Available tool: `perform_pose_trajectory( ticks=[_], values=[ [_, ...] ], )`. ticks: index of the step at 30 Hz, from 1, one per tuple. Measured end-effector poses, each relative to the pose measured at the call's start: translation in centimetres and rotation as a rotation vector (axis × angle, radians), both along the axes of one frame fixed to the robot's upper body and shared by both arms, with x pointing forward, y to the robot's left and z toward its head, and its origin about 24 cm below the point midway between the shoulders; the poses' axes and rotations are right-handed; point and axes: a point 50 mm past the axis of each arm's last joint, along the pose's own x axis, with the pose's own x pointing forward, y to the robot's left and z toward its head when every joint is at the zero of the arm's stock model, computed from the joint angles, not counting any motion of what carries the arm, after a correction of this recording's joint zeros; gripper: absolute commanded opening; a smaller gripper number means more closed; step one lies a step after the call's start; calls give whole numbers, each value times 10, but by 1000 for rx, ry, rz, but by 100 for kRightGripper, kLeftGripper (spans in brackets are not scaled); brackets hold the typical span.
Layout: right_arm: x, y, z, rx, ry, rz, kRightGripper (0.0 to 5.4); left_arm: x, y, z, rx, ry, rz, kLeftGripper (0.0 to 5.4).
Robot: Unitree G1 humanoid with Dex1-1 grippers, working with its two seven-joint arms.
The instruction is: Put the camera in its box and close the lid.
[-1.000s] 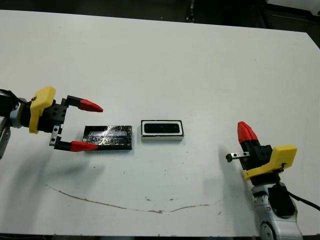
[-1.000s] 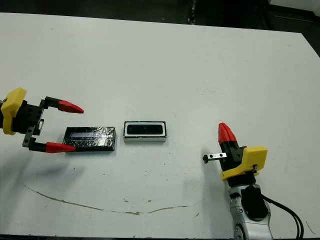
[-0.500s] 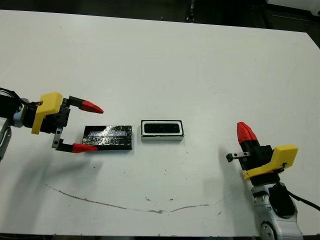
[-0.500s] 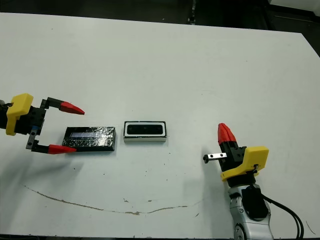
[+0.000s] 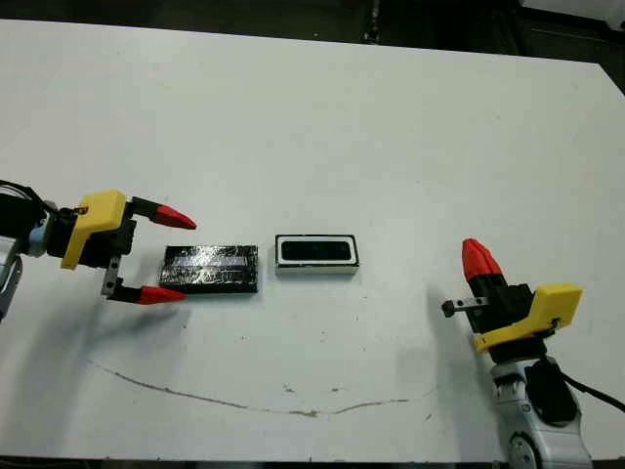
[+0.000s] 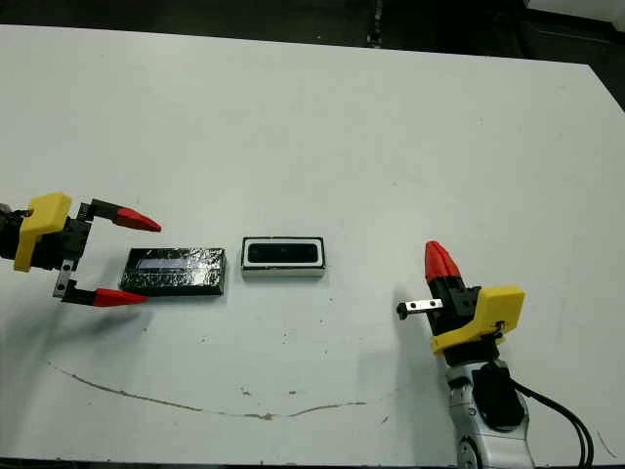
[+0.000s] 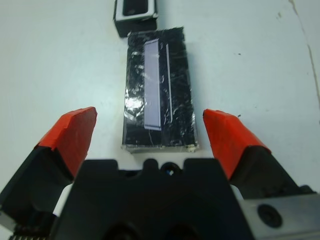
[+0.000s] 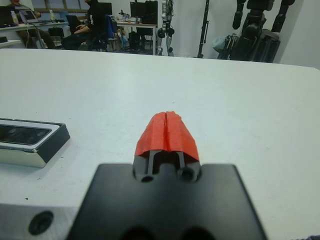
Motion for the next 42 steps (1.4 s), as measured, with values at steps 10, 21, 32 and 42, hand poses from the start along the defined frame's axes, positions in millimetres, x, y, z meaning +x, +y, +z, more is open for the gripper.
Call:
perform_pose_trajectory(
  ticks=[10,21,32,42],
  values=[
    [0,0,0,-2,2,3,3,2,7,-13,-49,153,128,540],
    [0,0,-1,-6,5,4,0,2,5,-11,-66,191,168,501],
    [0,0,-2,-7,8,6,0,1,0,-9,-55,151,200,340],
    [-1,0,-2,-9,9,8,0,0,5,-16,-136,171,219,317]
  ],
)
